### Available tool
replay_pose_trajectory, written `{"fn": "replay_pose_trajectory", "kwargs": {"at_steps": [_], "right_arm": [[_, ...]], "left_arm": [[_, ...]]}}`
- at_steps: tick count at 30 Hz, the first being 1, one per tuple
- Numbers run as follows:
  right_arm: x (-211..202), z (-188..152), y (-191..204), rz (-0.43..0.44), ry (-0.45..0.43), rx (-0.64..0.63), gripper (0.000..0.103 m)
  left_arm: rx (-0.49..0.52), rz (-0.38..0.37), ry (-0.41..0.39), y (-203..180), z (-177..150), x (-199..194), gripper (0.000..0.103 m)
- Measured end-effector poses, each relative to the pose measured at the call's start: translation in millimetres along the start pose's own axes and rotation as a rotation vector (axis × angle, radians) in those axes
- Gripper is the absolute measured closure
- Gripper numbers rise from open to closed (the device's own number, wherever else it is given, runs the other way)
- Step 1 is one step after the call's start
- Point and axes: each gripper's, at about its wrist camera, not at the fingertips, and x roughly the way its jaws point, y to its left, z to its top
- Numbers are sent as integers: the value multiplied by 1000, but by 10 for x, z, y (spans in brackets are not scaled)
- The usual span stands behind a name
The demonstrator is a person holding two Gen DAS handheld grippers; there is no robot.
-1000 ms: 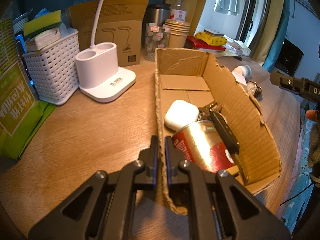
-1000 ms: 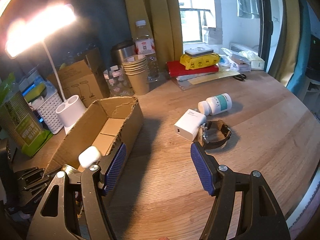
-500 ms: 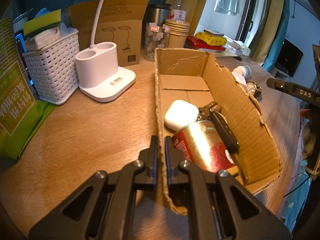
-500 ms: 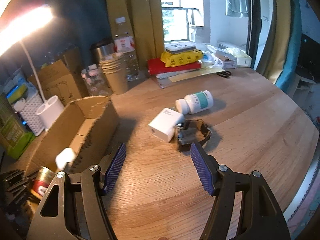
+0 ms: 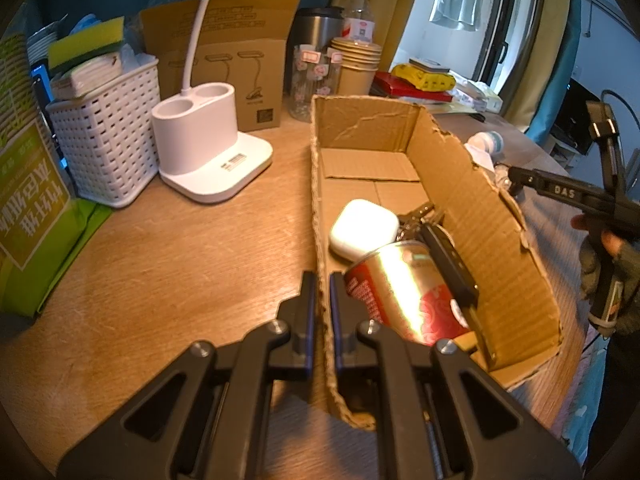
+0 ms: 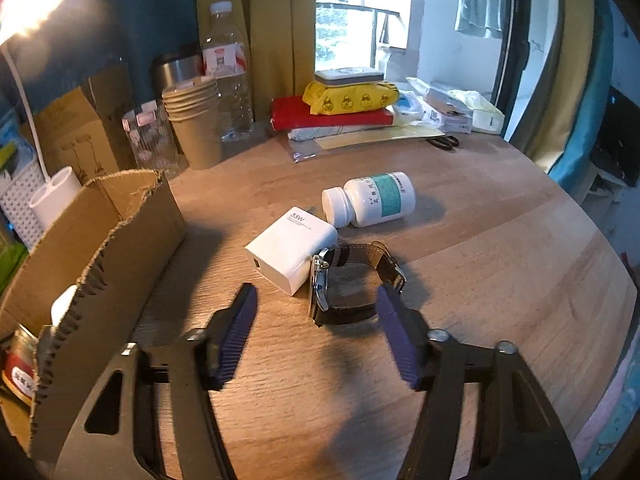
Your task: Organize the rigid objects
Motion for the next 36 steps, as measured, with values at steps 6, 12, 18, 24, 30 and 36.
{"fn": "replay_pose_trajectory", "kwargs": {"at_steps": [6,12,18,24,30,36], "right_arm": [[139,36,35,-16,14,-29,68],[261,75,50,-26,39,-44,76],[351,63,48,-31,69,-42,83],[340,27,21,-8,68,-28,91],[135,8,17,-8,22,-10,92],[-163,64,58,7,-27,-6,92]], "left_arm": [[0,0,0,0,3,3,94],[1,0,0,-3,3,2,94],[1,0,0,-1,6,4,94],[0,0,0,0,7,4,94],[0,0,-1,1,7,5,94],[1,0,-2,4,4,5,94]]}}
